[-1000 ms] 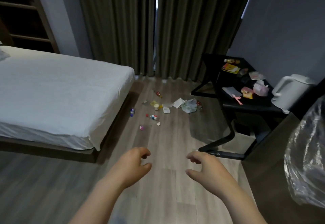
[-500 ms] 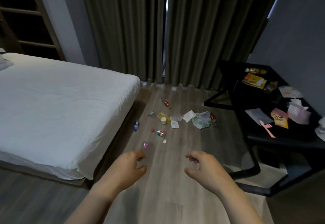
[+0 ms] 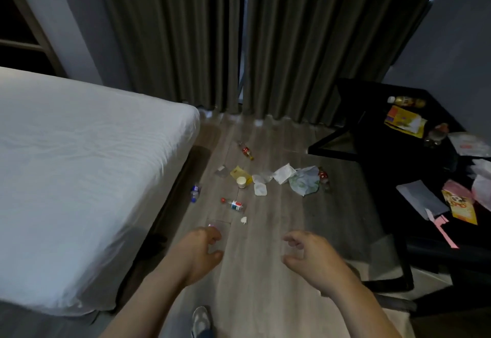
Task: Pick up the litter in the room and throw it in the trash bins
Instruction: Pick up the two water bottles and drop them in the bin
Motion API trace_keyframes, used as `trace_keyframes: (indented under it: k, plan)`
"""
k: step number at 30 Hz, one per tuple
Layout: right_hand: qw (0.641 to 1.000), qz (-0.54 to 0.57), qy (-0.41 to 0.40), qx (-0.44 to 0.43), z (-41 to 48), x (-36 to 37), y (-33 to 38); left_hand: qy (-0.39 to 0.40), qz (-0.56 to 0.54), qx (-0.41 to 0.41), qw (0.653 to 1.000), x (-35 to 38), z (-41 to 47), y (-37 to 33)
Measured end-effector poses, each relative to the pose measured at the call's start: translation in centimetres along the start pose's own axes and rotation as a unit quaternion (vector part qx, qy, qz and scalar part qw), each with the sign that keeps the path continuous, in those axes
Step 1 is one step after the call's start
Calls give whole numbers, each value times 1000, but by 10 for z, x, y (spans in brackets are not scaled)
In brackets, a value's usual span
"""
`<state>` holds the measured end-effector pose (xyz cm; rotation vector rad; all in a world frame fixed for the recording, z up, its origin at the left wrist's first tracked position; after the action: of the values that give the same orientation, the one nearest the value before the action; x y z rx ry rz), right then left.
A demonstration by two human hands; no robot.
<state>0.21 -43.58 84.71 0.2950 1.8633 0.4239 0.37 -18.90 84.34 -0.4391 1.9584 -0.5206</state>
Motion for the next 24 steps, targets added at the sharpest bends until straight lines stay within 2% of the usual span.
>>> trace_keyframes:
  k: [11,17,24]
  plan:
    - [998,12,34,49,174,-9,34,25,-16,4,1000,-82,166,40]
    - [996,15,69,54,250,-8,24,50,-19,-4,999,-92,237,48]
    - [995,27,89,39,362,-15,1,40,-18,-40,998,-105,328,60]
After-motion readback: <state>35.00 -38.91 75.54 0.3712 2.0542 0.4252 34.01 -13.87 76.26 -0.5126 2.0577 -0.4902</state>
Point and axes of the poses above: each hand's wrist, its own z-axis towards the middle knuckle, its own x-axis out of the palm, y = z × x, the point moved 2 cm from there along z, towards the middle knuckle, and after that the axes turned 5 degrees about -z, right-handed, at the moved point
